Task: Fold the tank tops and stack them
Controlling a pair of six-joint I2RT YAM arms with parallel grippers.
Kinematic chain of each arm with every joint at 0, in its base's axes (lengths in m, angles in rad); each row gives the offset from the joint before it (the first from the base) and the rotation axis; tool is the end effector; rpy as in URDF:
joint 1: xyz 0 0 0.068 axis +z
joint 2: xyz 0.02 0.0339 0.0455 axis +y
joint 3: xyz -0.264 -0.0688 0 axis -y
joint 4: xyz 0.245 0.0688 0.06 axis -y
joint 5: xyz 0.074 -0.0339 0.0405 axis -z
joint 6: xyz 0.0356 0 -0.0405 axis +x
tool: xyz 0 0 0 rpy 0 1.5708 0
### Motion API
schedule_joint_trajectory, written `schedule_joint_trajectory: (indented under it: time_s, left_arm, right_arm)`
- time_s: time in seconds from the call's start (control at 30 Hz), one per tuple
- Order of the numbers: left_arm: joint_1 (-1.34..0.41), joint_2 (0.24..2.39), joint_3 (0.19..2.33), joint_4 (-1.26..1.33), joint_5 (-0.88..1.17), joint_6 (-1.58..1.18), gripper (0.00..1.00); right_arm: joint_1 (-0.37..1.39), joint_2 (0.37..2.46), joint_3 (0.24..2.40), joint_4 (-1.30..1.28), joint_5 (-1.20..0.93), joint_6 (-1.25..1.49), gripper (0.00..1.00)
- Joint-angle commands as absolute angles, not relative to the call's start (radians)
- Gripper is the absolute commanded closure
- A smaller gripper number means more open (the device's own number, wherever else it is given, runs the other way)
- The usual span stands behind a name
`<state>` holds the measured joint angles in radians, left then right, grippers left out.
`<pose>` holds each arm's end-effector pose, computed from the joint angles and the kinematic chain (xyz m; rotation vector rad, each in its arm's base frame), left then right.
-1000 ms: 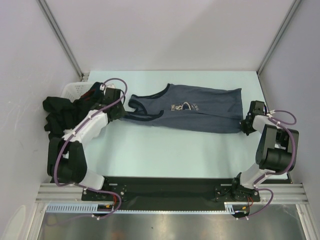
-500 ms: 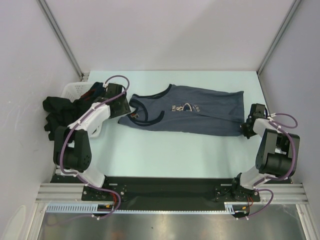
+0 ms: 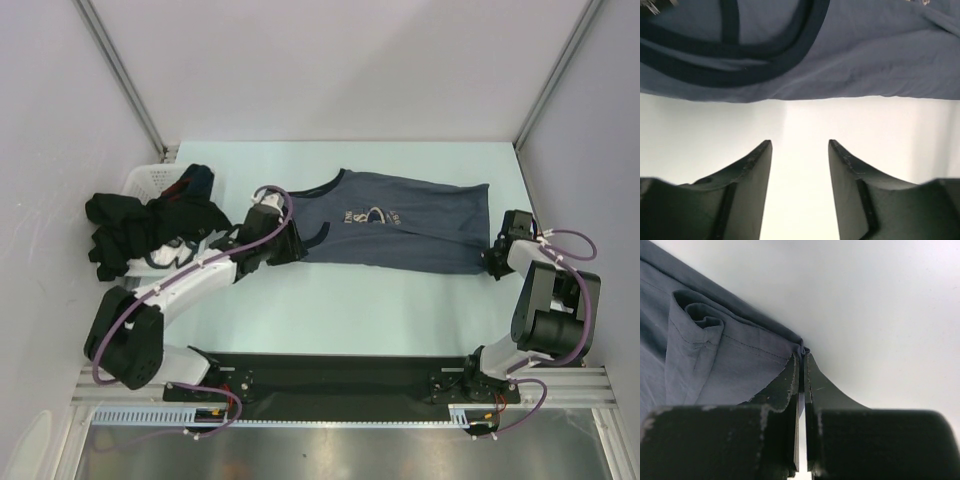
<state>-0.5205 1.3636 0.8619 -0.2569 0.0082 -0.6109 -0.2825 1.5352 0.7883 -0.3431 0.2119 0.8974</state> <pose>0.2505 -0.1439 0.2312 -0.1043 2.3988 -0.5617 0.2682 -0.0857 0.1584 1.5146 2.1395 -0.0712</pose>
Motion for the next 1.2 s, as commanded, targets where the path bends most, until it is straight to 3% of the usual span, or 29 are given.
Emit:
schedule_joint_trajectory:
  time_s: [0.0, 0.3, 0.57, 0.7, 1.0, 1.1, 1.13, 1.17]
  left_arm:
    - [-0.544, 1.407, 0.815, -0.054, 0.095, -0.759, 0.45]
    - [-0.621, 1.609, 0.793, 0.167, 0.041, -1.028, 0.38]
    - [-0.634, 1.736, 0.833, 0.157, -0.046, -1.186, 0.43]
    - [-0.634, 1.749, 0.892, -0.001, -0.164, -1.288, 0.49]
    - [-0.646, 1.856, 1.092, -0.337, -0.271, -1.431, 0.54]
    - [-0.647, 1.882, 1.109, -0.345, -0.265, -1.43, 0.77]
    - [-0.647, 1.882, 1.106, -0.342, -0.27, -1.43, 0.94]
    - [-0.647, 1.876, 1.1, -0.345, -0.278, -1.433, 1.0]
  right_arm:
    - [-0.291, 1.5, 0.766, -0.365, 0.229, 0.9, 1.0]
    - [-0.291, 1.496, 0.759, -0.36, 0.222, 0.911, 1.0]
    - [-0.291, 1.482, 0.756, -0.365, 0.216, 0.919, 1.0]
    - [-0.291, 1.473, 0.747, -0.361, 0.218, 0.923, 1.0]
    - [-0.278, 1.456, 0.732, -0.359, 0.219, 0.946, 1.0]
    - [-0.272, 1.448, 0.733, -0.365, 0.224, 0.95, 1.0]
    - [-0.272, 1.447, 0.735, -0.37, 0.227, 0.95, 1.0]
    - [-0.27, 1.444, 0.738, -0.373, 0.233, 0.951, 1.0]
